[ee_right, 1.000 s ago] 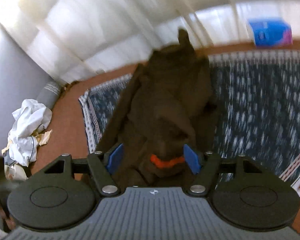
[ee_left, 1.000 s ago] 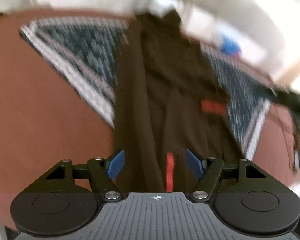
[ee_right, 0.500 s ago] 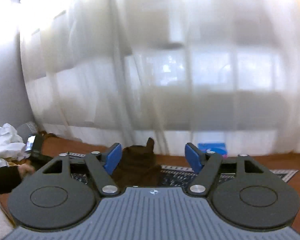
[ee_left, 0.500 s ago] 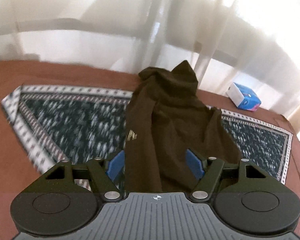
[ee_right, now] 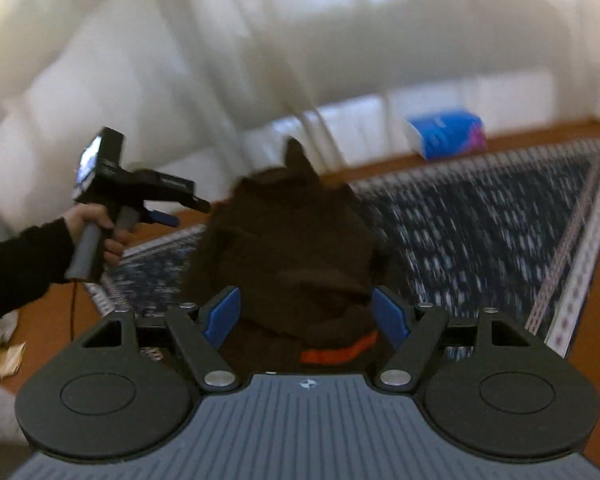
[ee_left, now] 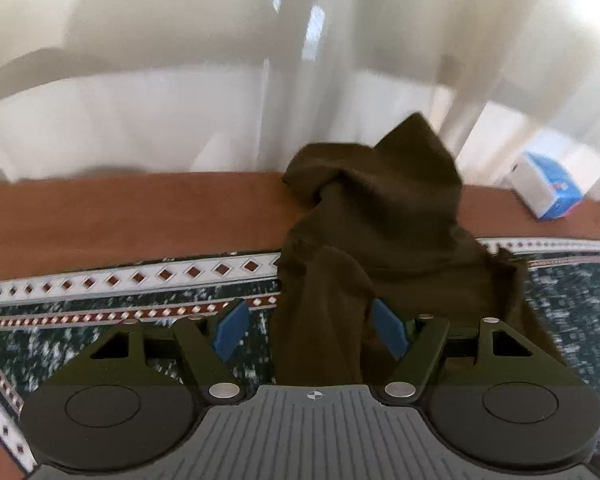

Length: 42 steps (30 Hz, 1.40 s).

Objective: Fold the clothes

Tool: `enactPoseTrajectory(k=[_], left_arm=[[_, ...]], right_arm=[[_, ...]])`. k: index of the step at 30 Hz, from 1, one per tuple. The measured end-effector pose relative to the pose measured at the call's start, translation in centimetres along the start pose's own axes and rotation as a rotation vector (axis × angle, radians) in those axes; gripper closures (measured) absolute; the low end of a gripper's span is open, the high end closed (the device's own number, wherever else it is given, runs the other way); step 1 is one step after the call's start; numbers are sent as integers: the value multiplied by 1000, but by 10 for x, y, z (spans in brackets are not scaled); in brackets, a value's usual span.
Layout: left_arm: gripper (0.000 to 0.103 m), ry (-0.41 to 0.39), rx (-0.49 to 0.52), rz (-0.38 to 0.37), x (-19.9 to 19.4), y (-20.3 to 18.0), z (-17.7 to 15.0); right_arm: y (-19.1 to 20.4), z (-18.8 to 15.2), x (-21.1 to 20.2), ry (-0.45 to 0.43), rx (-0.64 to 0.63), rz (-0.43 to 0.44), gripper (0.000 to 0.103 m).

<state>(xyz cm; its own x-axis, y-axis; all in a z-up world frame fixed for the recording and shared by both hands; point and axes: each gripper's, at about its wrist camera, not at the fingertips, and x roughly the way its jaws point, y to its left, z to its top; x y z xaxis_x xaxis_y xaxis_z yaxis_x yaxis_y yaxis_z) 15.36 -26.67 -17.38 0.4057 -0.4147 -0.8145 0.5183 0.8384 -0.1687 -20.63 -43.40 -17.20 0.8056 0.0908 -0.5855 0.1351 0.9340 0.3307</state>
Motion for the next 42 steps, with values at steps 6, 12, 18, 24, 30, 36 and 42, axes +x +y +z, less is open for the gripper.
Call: enactPoseTrajectory(k=[6, 12, 18, 24, 30, 36, 42], left_arm=[[37, 41, 38, 39, 29, -4, 5], [82, 41, 4, 90, 43, 4, 4], [85, 41, 6, 98, 47, 3, 6], [83, 55, -25, 63, 48, 11, 9], [49, 57, -8, 56, 49, 2, 9], [45, 28, 8, 40, 27, 1, 12], [44, 22, 56, 2, 8, -7, 8]], right_arm=[[-7, -13, 33, 97, 43, -61, 27], [-9, -21, 54, 145, 62, -83, 28], [-16, -21, 74, 214, 111, -60, 85], [-45, 15, 18, 110, 148, -24, 90], [-88, 15, 17, 210, 158, -84, 90], [-94, 5, 32, 298, 142, -59, 81], [-86, 4, 24, 300, 129, -58, 49]])
